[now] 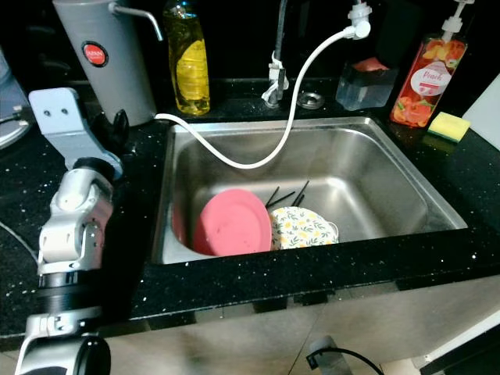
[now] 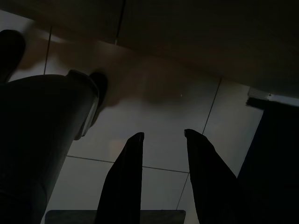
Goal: Kitchen organization
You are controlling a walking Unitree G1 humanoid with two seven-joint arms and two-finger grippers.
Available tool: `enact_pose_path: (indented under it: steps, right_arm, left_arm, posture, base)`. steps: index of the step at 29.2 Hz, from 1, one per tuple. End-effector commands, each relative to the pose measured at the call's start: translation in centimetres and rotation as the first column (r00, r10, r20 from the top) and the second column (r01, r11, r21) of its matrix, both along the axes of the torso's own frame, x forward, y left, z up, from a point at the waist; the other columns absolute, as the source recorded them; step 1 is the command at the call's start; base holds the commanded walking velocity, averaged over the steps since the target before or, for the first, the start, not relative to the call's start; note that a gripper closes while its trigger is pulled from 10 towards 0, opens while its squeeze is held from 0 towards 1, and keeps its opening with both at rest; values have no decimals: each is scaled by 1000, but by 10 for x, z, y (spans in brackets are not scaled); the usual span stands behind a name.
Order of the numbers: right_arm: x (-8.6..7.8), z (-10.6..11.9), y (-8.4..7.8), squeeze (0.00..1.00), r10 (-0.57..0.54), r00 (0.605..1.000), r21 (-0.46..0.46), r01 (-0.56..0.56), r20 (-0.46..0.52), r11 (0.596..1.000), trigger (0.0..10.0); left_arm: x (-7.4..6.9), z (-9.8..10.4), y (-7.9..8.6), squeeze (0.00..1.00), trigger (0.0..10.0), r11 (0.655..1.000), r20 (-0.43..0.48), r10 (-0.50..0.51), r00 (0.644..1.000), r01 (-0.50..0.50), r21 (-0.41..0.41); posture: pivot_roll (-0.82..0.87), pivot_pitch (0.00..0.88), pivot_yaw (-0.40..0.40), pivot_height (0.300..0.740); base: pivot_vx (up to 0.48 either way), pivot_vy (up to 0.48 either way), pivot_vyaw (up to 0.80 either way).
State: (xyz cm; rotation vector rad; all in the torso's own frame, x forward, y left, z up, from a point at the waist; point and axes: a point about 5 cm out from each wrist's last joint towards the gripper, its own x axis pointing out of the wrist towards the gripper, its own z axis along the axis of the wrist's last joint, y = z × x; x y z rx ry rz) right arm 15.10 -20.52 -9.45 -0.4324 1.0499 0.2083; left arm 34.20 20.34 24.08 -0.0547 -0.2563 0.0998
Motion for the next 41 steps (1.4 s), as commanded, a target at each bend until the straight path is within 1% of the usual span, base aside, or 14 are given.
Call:
enact_pose_path:
  steps: [1, 6, 14, 16, 19, 21, 24, 25, 26, 28, 30, 32, 34, 41]
  right_arm:
    - [0, 0, -2, 0, 28, 1000, -10, -28, -1, 1000, 10000]
    - [5, 4, -10, 0, -31, 999, -3, 32, 18, 999, 10000]
    - [-3, 4, -33, 0, -365, 930, 32, 366, -30, 930, 10000]
    - [-16, 1, -41, 0, -564, 822, 22, 567, -76, 824, 10000]
    - [-16, 1, -42, 0, -658, 749, 60, 662, -75, 747, 10000]
    - [-12, 4, -47, 0, -770, 636, 124, 769, -55, 627, 10000]
    - [-11, 4, -47, 0, -757, 652, 113, 756, -45, 644, 10000]
    - [-11, 4, -44, 0, -699, 714, 86, 700, -44, 709, 10000]
    - [-11, 4, -44, 0, -699, 714, 86, 700, -44, 709, 10000]
    - [-14, -1, -33, 0, -501, 863, 17, 503, -62, 864, 10000]
    - [-17, -4, -24, 0, -373, 924, -21, 372, -86, 928, 10000]
    - [-19, -5, -22, 0, -362, 927, -26, 361, -97, 932, 10000]
    - [-19, -6, -13, 0, -164, 981, -74, 156, -107, 985, 10000]
    - [-20, -8, -3, 0, 23, 993, -93, -34, -119, 995, 10000]
  left_arm:
    - [3, 6, 4, 0, 10000, 999, 12, -3, 1000, 3, 40]
    - [3, 7, 6, 0, 10000, 998, 17, -8, 1000, 7, 64]
    - [4, 8, 6, 0, 10000, 998, 18, -1, 1000, 0, 63]
    - [3, 9, 5, 0, 10000, 998, 27, 5, 1000, -6, 57]
    - [2, 11, 5, 0, 10000, 998, 30, 1, 1000, -3, 58]
    - [1, 12, 4, 0, 10000, 998, 34, -10, 999, 8, 64]
    - [1, 13, 4, 0, 10000, 998, 35, -19, 999, 17, 68]
    - [2, 13, 3, 0, 10000, 997, 35, -21, 999, 19, 70]
    - [2, 13, 3, 0, 10000, 997, 35, -21, 999, 19, 70]
    - [3, 14, 2, 0, 10000, 997, 39, -17, 999, 15, 72]
    - [3, 14, 2, 0, 10000, 997, 43, -13, 999, 10, 74]
    - [3, 14, 2, 0, 10000, 997, 45, -12, 999, 8, 74]
    - [4, 14, 2, 0, 10000, 997, 43, -11, 999, 7, 77]
    - [5, 13, 5, 0, 10000, 996, 39, -9, 999, 6, 89]
  posture:
    - [128, 0, -34, 740]
    - [134, 0, -49, 740]
    - [200, 0, -102, 740]
    - [200, 0, -102, 740]
    - [189, 0, -84, 740]
    - [183, 0, -75, 740]
    - [175, 0, -73, 740]
    - [182, 0, -80, 740]
    - [182, 0, -80, 740]
    - [202, 0, -89, 740]
    - [204, 0, -91, 740]
    - [204, 0, -95, 740]
    - [191, 0, -87, 740]
    - [183, 0, -77, 740]
  base:
    - [0, 0, 0]
    - [0, 0, 0]
    - [0, 0, 0]
    - [0, 0, 0]
    - [0, 0, 0]
    - [0, 0, 0]
    - [0, 0, 0]
    - [0, 0, 0]
    - [0, 0, 0]
    - [0, 0, 0]
    - [0, 0, 0]
    - [0, 0, 0]
    - [0, 0, 0]
    - [0, 0, 0]
